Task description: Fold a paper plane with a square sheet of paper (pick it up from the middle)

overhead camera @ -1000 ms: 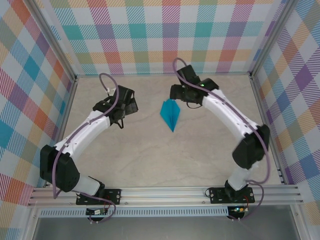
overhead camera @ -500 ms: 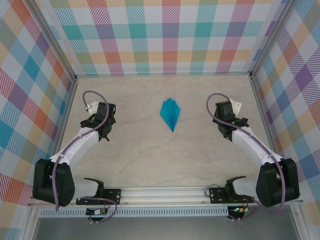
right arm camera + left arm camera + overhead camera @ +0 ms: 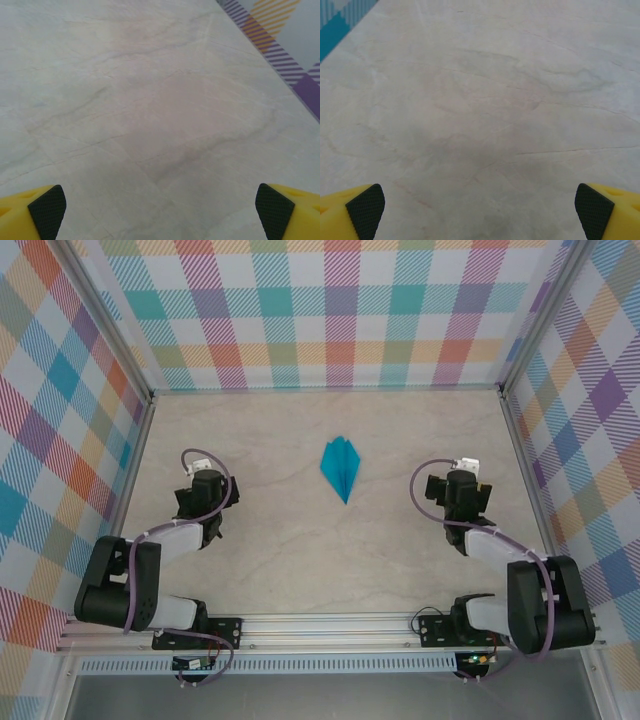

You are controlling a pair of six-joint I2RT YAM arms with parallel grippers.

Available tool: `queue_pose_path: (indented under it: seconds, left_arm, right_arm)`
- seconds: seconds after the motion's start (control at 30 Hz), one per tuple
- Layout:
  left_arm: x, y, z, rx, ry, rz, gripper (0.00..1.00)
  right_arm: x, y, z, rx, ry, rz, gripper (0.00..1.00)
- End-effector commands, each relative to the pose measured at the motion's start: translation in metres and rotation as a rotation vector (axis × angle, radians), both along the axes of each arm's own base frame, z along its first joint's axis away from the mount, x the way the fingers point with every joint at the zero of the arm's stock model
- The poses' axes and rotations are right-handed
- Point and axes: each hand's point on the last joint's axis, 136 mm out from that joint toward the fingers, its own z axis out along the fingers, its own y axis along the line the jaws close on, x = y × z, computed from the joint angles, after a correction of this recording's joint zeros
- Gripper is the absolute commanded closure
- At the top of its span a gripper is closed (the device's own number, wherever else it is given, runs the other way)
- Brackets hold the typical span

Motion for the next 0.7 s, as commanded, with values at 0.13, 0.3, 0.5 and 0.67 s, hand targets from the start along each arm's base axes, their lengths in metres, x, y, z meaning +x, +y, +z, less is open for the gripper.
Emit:
queue_pose_path:
  seconds: [0.13,0.3,0.5,0.67]
  left_arm:
    - [0.027,-0.015,0.023,-0.078,-0.193,-0.199,0.0]
    - [0.033,-0.026,0.004,-0.095,-0.165,-0.261,0.0]
    - [0.035,-0.027,-0.002,-0.091,-0.143,-0.274,0.0]
    - [0.035,-0.028,-0.002,-0.08,-0.139,-0.271,0.0]
  right_arm:
    - [0.031,0.019,0.02,0.095,-0.155,0.194,0.0]
    - [0.042,0.031,0.002,0.113,-0.151,0.262,0.0]
    - [0.044,0.036,-0.007,0.117,-0.137,0.29,0.0]
    - [0.045,0.035,-0.008,0.122,-0.133,0.287,0.0]
